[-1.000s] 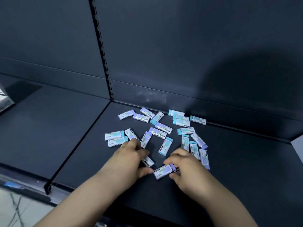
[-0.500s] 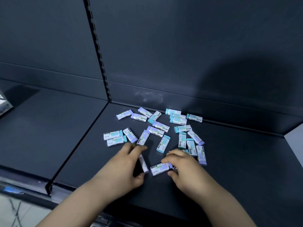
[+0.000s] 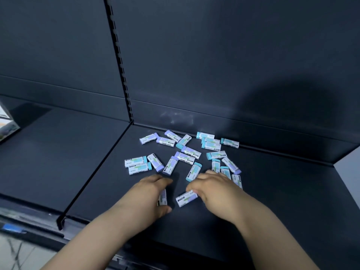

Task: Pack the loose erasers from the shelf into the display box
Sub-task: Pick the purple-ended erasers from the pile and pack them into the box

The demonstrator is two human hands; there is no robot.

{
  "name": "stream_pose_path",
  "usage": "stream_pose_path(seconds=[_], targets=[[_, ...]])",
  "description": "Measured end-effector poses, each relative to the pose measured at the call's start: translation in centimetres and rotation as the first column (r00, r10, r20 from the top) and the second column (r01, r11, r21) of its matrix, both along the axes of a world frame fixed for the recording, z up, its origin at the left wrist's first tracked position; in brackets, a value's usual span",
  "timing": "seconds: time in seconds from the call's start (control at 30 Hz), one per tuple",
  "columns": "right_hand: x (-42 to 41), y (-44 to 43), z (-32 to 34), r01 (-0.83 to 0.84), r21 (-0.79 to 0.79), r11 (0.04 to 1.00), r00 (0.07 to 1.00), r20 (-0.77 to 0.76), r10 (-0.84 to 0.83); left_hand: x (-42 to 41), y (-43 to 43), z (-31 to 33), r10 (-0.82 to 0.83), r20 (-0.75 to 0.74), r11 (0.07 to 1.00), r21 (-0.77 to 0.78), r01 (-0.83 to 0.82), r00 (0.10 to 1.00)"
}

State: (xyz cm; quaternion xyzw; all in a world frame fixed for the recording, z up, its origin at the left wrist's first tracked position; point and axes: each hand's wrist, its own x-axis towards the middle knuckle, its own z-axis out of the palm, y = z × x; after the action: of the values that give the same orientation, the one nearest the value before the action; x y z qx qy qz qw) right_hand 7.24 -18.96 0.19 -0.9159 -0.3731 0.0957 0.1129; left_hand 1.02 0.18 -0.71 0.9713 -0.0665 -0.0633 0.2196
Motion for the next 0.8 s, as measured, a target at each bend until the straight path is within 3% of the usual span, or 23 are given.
stream_pose_path(seconds=[0.2, 0.33, 0.47, 0.53, 0.8], targets=[[0.6, 1.8, 0.0, -0.028, 0.017, 0.999, 0.992, -0.120, 0.030, 0.2, 1.1, 0.4, -0.045, -0.038, 0.995, 0.084, 0.048, 0.998], [0.0, 1.9, 0.2, 0.077, 0.057, 0.995, 0.997, -0.034, -0.075, 0.1, 1.5, 0.1, -0.055, -0.075, 0.997, 0.056, 0.059, 0.996], [-1.7, 1.3, -0.2, 0.128, -0.106, 0.986, 0.992, -0.006, -0.129, 0.1, 1.6, -0.2, -0.044, -0.075, 0.994, 0.097, 0.052, 0.996], [-2.2, 2.0, -0.6, 0.149, -0.116, 0.982, 0.989, 0.043, -0.145, 0.2, 1.7, -0.3, -0.050, -0.075, 0.994, 0.088, 0.057, 0.996], [-3.4, 4.5, -0.4, 0.170, -0.060, 0.984, 0.983, 0.075, -0.165, 0.1, 4.2, -0.3, -0.169, 0.072, 0.985, 0.045, 0.166, 0.983]])
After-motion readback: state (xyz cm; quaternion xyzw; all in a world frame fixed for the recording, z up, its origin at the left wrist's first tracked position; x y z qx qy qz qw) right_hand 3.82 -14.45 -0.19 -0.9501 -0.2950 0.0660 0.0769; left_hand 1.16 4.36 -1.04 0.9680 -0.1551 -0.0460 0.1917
